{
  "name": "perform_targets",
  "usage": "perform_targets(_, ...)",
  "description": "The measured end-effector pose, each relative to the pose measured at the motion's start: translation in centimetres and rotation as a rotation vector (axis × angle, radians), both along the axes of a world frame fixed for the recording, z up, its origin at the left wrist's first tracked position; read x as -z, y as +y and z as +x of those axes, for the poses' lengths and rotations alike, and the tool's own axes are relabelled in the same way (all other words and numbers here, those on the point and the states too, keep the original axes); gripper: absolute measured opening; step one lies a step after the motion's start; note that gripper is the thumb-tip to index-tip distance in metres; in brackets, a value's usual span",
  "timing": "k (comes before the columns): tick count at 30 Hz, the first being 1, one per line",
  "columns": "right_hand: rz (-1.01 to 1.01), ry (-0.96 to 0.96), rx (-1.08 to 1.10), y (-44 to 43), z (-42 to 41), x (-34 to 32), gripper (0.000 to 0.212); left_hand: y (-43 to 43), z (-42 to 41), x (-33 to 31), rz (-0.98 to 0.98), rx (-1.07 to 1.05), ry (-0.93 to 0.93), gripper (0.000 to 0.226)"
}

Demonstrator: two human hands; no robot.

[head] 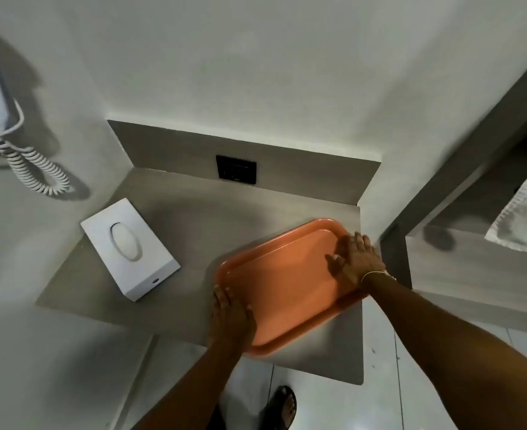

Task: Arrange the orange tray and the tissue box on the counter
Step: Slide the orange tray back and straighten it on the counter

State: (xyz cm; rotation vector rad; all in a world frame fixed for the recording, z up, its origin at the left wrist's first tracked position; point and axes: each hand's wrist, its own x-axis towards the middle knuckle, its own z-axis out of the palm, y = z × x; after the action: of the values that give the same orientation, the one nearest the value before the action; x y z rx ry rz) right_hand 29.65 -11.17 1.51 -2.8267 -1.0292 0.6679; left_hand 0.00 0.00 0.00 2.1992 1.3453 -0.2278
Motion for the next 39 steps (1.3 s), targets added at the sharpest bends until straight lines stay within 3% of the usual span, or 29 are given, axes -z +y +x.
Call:
perform_targets(7,-0.003,0.087,0.099,-1.6,0.3,0.6,0.078,-1.8,1.0,0.1,-0.084,-0.174,-0.051,0.069)
perform_targets(13,0.181,0.192,0.195,-1.5,0.2,-0.4,0.035,-1.2,0.8,-0.8,-0.178,-0.268,-0.198,0.065)
perform_targets(16,0.243,0.227,0.265,-1.5,0.3,-0.9,0.024,0.2,0.2,-1.4,-0.16,-0.261,-0.303,0.054)
perform_targets(20,0.367,0.273,0.424,-1.1,-0.3,-1.2,0.014,4.5,0.1,-1.8,-0.153,-0.206,-0.379,0.047)
perform_targets(25,0.482,0.322,0.622,0.9,-1.8,-1.5,0.019,13.0,1.9,-2.9,-0.123,-0.059,-0.425,0.044)
perform_targets(29,0.53,0.306,0.734,3.3,-2.6,-1.2,0.007,19.7,4.4,-3.0,-0.129,0.068,-0.422,0.045)
perform_targets(39,0.53,0.257,0.807,7.3,-2.9,1.0,0.01,26.2,6.3,0.0,-0.221,0.186,-0.332,0.05)
